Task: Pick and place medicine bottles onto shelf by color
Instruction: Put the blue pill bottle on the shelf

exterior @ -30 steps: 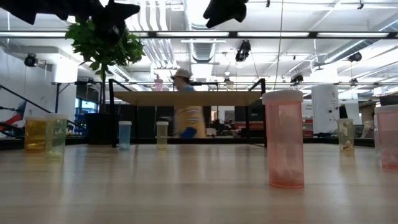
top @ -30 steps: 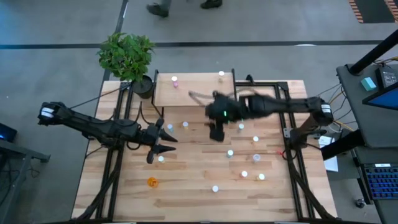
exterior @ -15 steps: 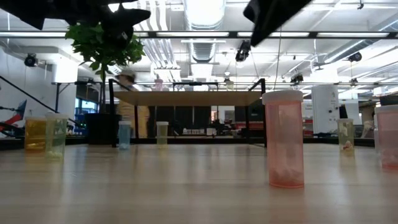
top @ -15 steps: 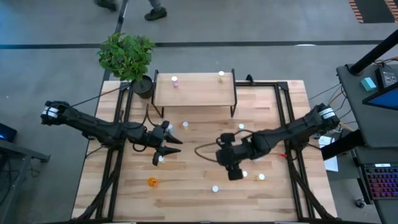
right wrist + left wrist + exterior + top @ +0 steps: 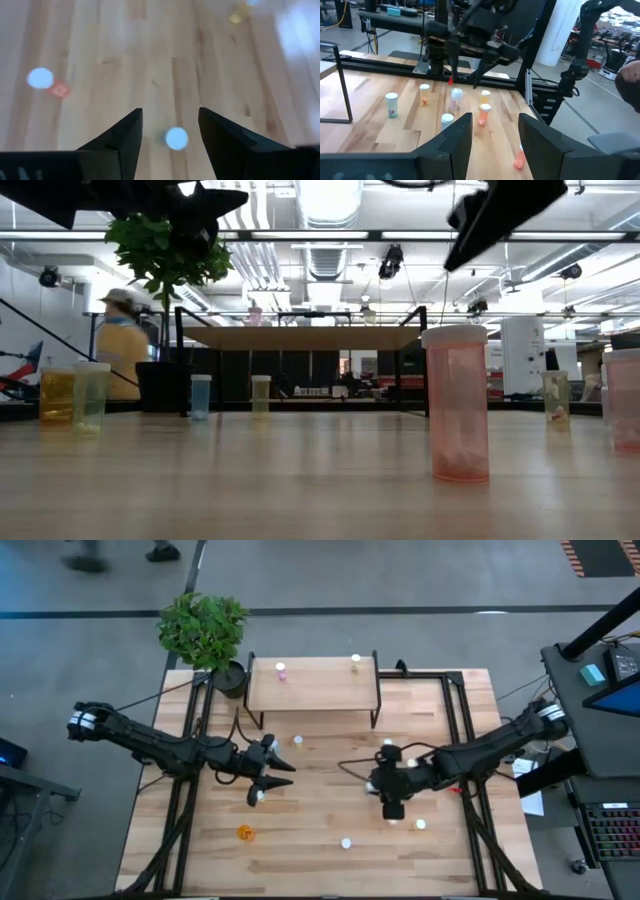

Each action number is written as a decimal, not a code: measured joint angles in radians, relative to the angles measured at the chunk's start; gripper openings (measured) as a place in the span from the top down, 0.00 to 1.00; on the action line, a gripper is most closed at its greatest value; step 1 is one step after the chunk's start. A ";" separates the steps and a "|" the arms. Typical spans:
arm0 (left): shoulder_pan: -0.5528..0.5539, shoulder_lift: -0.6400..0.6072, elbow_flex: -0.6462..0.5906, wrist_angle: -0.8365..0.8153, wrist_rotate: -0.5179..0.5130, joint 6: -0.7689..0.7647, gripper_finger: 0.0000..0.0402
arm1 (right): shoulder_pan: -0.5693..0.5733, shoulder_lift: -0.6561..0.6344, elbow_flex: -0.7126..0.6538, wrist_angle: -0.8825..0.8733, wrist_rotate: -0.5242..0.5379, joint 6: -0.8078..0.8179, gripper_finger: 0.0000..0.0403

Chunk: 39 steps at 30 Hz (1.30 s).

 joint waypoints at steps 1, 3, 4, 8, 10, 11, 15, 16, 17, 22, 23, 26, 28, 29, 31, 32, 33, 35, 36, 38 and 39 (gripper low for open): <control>0.000 0.000 0.000 0.000 0.000 0.000 0.64 | 0.000 -0.019 -0.028 0.014 0.004 0.018 0.53; 0.000 0.000 0.000 -0.001 0.000 0.000 0.64 | -0.001 -0.045 -0.084 0.048 0.006 0.052 0.50; 0.000 0.000 0.000 -0.001 0.000 0.000 0.64 | 0.000 -0.053 -0.114 0.079 0.006 0.052 0.49; 0.000 0.000 0.000 -0.001 0.000 0.001 0.64 | 0.000 -0.057 -0.228 0.219 0.009 0.040 0.46; 0.000 0.000 0.000 -0.001 0.000 0.001 0.64 | 0.000 -0.050 -0.276 0.267 0.029 0.037 0.45; 0.000 0.000 0.000 -0.001 0.000 0.001 0.64 | 0.000 -0.045 -0.297 0.286 0.034 0.041 0.45; 0.000 0.000 0.000 -0.001 0.000 0.001 0.64 | -0.002 -0.032 -0.359 0.387 0.029 0.062 0.45; 0.000 0.000 0.000 -0.001 0.000 0.001 0.64 | -0.002 -0.033 -0.371 0.410 0.029 0.064 0.45; 0.000 0.000 0.000 -0.001 0.000 0.001 0.64 | -0.002 -0.033 -0.383 0.433 0.029 0.064 0.45; 0.000 0.000 0.000 -0.001 0.000 0.001 0.64 | -0.002 -0.030 -0.420 0.489 0.030 0.057 0.45; 0.000 0.000 0.000 -0.001 0.000 0.002 0.64 | -0.002 -0.026 -0.424 0.496 0.031 0.056 0.45; 0.000 0.000 0.000 -0.001 -0.001 0.003 0.64 | -0.002 -0.003 -0.435 0.508 0.034 0.056 0.45; 0.000 0.000 0.000 -0.001 -0.001 0.006 0.64 | -0.002 0.018 -0.436 0.524 0.043 0.053 0.45; 0.000 0.000 0.000 -0.001 -0.001 0.007 0.64 | -0.002 0.029 -0.436 0.530 0.051 0.050 0.45; 0.000 0.000 0.000 -0.001 -0.002 0.007 0.64 | -0.002 0.050 -0.435 0.538 0.056 0.046 0.45; 0.000 0.000 0.000 -0.001 -0.002 0.007 0.64 | -0.002 0.060 -0.434 0.538 0.056 0.045 0.45; 0.000 0.000 0.000 -0.001 -0.002 0.007 0.64 | -0.002 0.070 -0.433 0.547 0.056 0.041 0.45; 0.000 0.000 0.000 -0.001 -0.003 0.007 0.64 | -0.002 0.087 -0.429 0.564 0.056 0.036 0.45; 0.000 0.000 0.000 0.000 -0.003 0.007 0.64 | -0.002 0.095 -0.429 0.566 0.056 0.035 0.45; 0.000 0.000 0.000 0.000 -0.003 0.007 0.64 | -0.002 0.111 -0.429 0.572 0.058 0.034 0.45; 0.000 0.000 0.000 -0.001 -0.003 0.007 0.64 | -0.002 0.117 -0.429 0.576 0.058 0.034 0.45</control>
